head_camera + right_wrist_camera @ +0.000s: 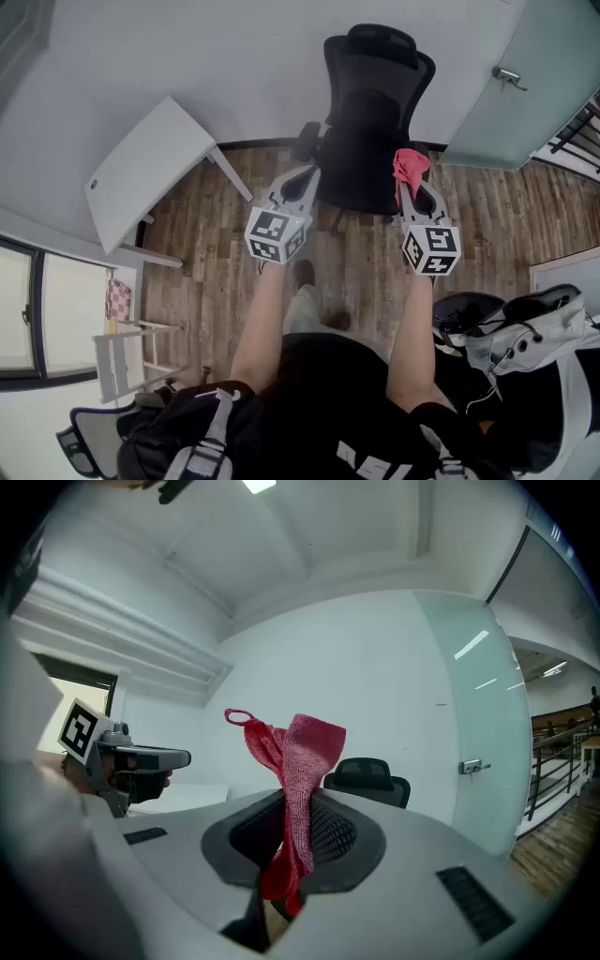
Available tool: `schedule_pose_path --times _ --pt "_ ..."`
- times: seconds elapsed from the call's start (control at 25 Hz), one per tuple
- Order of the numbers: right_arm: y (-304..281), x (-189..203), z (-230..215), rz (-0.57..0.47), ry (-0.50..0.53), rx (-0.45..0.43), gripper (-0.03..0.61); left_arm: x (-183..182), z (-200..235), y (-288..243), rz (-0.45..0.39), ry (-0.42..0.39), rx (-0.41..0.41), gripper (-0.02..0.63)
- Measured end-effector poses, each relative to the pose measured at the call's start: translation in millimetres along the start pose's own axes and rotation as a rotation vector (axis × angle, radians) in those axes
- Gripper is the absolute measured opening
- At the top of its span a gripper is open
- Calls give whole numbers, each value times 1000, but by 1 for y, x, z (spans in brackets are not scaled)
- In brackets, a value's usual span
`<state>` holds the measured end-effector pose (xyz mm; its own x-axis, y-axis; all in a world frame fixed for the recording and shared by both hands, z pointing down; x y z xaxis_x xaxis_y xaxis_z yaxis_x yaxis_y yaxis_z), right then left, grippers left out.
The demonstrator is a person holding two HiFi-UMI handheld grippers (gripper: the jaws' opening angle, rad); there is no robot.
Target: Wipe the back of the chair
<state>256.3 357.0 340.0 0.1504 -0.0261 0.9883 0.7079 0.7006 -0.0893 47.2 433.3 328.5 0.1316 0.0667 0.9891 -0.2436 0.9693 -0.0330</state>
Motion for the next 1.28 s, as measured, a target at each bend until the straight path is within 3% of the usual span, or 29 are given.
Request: schedule_pose_path --times 0.56,0.92,1.28 --pt "-33 11 -15 17 -8 6 63 3 31 -24 1 29 -21 25" --pt "-80 15 -13 59 -6 14 65 4 73 -47 13 43 -7 25" --pt "-164 4 -8 86 -14 39 66 0 143 -92 45 47 42 25"
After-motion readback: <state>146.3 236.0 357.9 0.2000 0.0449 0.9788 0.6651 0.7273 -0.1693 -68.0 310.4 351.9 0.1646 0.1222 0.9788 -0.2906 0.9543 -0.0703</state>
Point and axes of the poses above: the fingertips, and each gripper's own axes: y backward along the fingers, z to its left, x out of its underside, the point moved 4 cm from there along y, backward along the fingers, and after that the axes turned 7 degrees about y, right-handed, at the moved point
